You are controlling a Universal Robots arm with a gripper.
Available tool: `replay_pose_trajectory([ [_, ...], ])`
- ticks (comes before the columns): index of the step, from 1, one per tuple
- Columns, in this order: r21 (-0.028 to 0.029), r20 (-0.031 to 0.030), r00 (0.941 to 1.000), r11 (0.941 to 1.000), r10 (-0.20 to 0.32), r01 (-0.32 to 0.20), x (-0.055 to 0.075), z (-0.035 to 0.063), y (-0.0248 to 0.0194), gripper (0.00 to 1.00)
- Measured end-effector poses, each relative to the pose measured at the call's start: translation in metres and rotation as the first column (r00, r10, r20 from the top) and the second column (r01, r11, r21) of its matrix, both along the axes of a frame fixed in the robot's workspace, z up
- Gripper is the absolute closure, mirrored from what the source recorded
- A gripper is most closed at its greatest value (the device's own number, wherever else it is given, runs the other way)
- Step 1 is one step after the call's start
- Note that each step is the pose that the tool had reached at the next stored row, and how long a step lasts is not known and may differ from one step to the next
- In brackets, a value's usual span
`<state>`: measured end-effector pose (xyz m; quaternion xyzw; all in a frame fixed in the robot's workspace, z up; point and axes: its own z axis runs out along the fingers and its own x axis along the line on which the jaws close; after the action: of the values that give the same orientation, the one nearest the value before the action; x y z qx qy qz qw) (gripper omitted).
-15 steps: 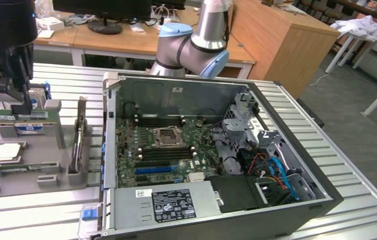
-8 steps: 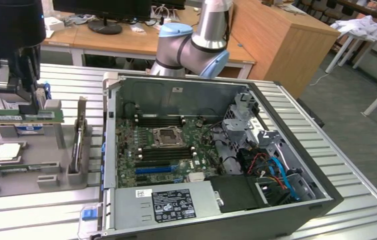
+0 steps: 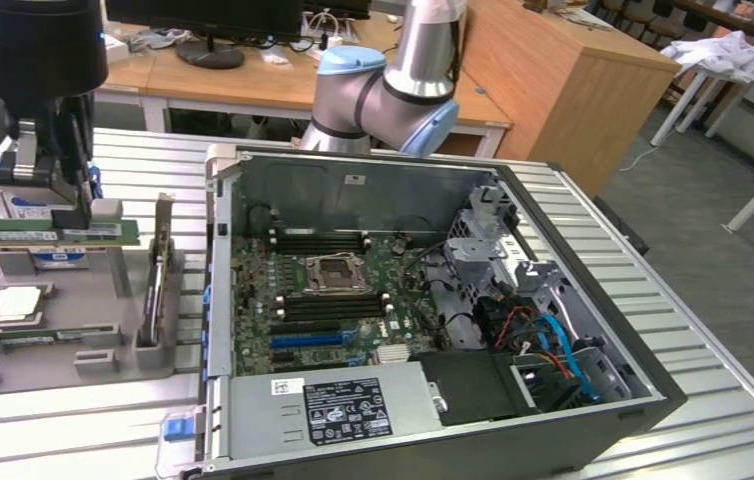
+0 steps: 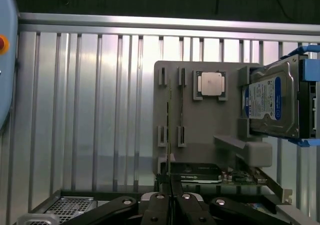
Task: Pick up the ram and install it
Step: 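Pick up the ram and move it above insertion slot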
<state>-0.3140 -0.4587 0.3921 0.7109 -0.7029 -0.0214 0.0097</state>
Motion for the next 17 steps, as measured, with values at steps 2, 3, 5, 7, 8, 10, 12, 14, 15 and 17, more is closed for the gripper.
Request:
replay_pose_trajectory([
  [2, 0.0, 0.0001, 1.0, 1.0, 0.0, 0.0, 0.003, -0.0001, 0.0, 0.88],
  [3, 0.0, 0.0, 1.0, 1.0, 0.0, 0.0, 0.004, 0.0, 0.0, 0.88],
  [5, 0.0, 0.0001, 1.0, 1.0, 0.0, 0.0, 0.007, 0.0, 0.0, 0.88],
  [7, 0.0001, 0.0, 1.0, 1.0, 0.0, 0.0, 0.009, -0.0001, 0.0, 0.88],
  [8, 0.0, 0.0, 1.0, 1.0, 0.0, 0.0, 0.011, 0.0, 0.0, 0.88],
  [10, 0.0, 0.0, 1.0, 1.0, 0.0, 0.0, 0.013, 0.0, 0.0, 0.88],
  [12, 0.0, 0.0, 1.0, 1.0, 0.0, 0.0, 0.016, 0.0, 0.0, 0.88],
  [14, 0.0, 0.0, 1.0, 1.0, 0.0, 0.0, 0.019, 0.0, 0.0, 0.88],
  [15, 0.0, -0.0001, 1.0, 1.0, 0.0, 0.0, 0.02, 0.0, 0.0, 0.88],
  [17, 0.0, 0.0, 1.0, 1.0, 0.0, 0.0, 0.026, 0.0, 0.0, 0.88],
])
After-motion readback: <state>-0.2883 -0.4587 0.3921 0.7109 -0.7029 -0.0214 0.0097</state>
